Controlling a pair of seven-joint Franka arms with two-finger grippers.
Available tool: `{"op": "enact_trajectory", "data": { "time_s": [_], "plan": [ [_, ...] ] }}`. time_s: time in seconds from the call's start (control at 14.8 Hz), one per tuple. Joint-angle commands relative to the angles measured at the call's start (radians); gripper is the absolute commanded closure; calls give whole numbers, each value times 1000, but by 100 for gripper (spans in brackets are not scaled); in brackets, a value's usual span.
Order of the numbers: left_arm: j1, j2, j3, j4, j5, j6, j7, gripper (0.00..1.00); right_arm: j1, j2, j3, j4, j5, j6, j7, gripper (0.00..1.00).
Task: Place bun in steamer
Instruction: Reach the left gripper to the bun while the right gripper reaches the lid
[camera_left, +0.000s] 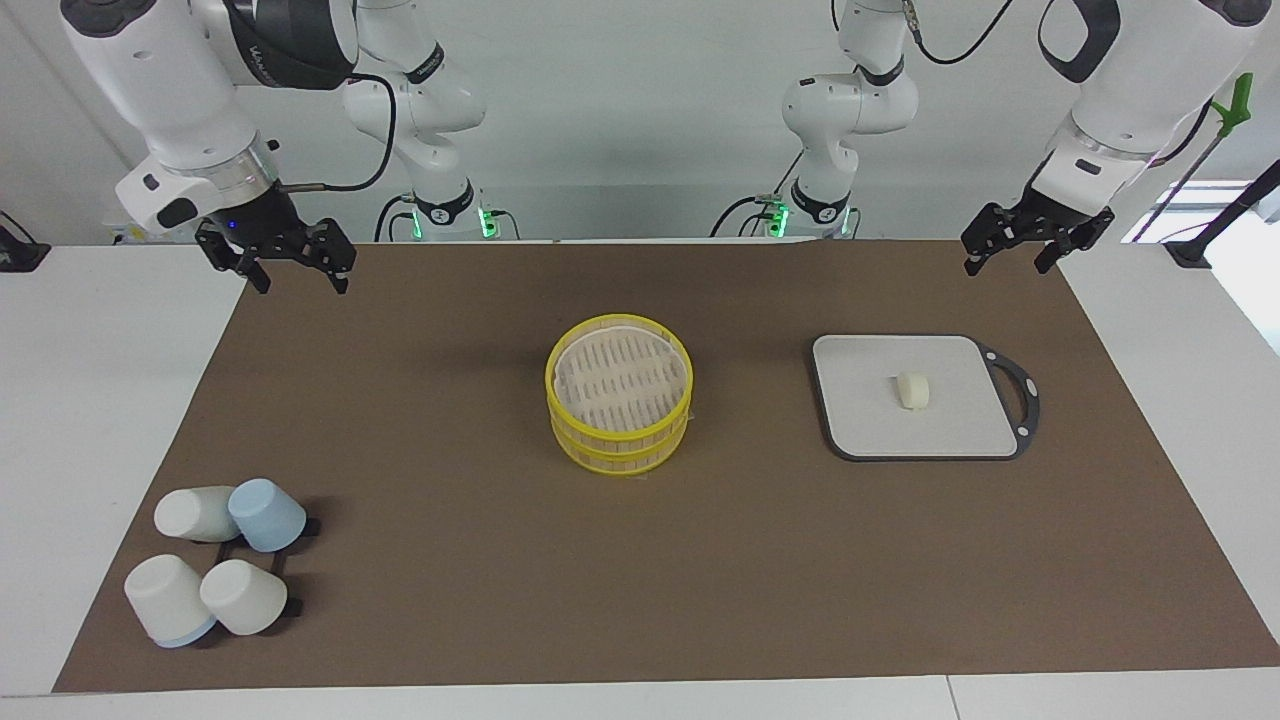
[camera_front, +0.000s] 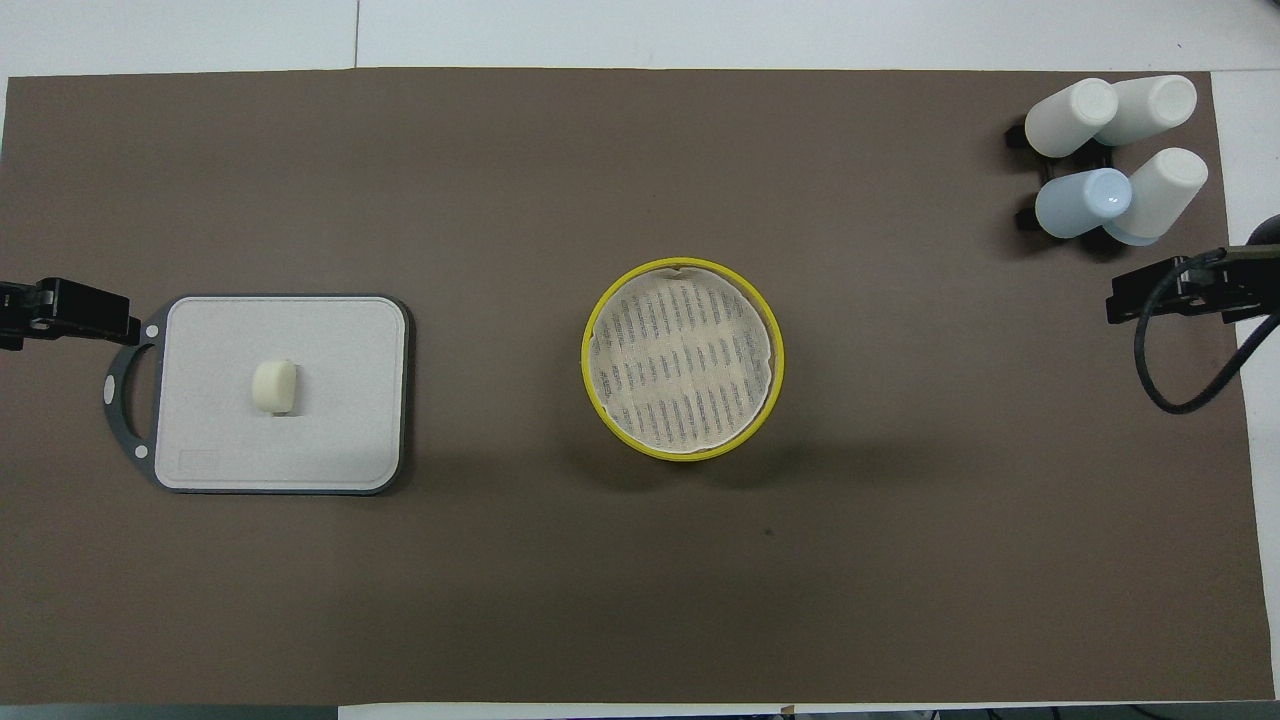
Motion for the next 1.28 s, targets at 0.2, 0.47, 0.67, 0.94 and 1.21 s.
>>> {"op": "enact_trajectory", "data": {
  "time_s": [0.2, 0.47, 0.67, 0.94, 1.21],
  "plan": [
    [-7, -17, 8, -16, -7, -6, 8, 0, 1, 1, 11, -2, 25, 28, 7, 0],
    [-2, -104, 8, -238, -7, 168, 14, 0, 245, 115, 48, 117, 97, 39, 373, 0],
    [0, -161, 8, -494, -7, 392, 21, 0, 444, 376, 40, 364, 86, 30, 565, 0],
    [3, -76, 8, -674, -7, 671, 81, 0, 594, 458, 44, 329, 48, 224, 668, 0],
    [1, 43, 8, -742, -7, 897, 84, 0, 693, 524, 44, 224, 34, 405, 757, 0]
  ]
}}
